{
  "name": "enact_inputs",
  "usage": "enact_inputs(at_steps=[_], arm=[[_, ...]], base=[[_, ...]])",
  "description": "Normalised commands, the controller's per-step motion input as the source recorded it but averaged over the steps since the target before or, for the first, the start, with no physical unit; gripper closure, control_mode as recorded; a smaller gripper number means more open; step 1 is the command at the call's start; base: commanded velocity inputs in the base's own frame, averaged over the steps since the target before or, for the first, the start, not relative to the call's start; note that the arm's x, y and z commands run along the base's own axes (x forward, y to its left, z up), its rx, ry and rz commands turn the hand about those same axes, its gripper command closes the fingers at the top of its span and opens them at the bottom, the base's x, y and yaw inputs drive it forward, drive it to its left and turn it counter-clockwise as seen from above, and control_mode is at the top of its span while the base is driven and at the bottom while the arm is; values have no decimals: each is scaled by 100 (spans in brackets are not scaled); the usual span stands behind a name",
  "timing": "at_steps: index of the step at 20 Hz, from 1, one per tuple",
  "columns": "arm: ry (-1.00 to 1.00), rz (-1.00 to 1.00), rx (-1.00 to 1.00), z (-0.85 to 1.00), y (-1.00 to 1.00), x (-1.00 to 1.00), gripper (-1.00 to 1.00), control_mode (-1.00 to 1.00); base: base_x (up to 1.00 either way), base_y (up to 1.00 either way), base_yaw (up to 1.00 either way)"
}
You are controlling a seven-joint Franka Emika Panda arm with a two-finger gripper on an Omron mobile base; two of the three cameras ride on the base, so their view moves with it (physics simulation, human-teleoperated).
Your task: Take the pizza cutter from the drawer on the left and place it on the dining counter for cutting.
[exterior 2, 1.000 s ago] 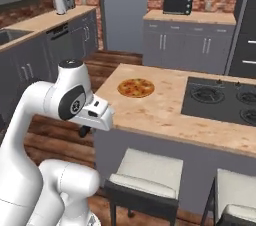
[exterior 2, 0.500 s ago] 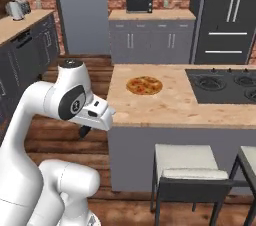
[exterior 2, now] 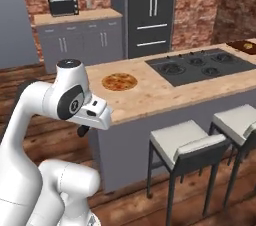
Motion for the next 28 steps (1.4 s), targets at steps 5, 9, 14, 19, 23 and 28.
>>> enact_inputs(at_steps=[5,9,14,19,23,28], arm=[[0,0,0,0,0,0,100,100],[0,0,0,0,0,0,100,100],[0,0,0,0,0,0,100,100],[0,0,0,0,0,0,100,100],[0,0,0,0,0,0,100,100],[0,0,0,0,0,0,100,100]], base=[[14,90,-70],[24,95,-68],[47,100,-59],[15,100,-59],[5,100,-60],[27,93,-54]])
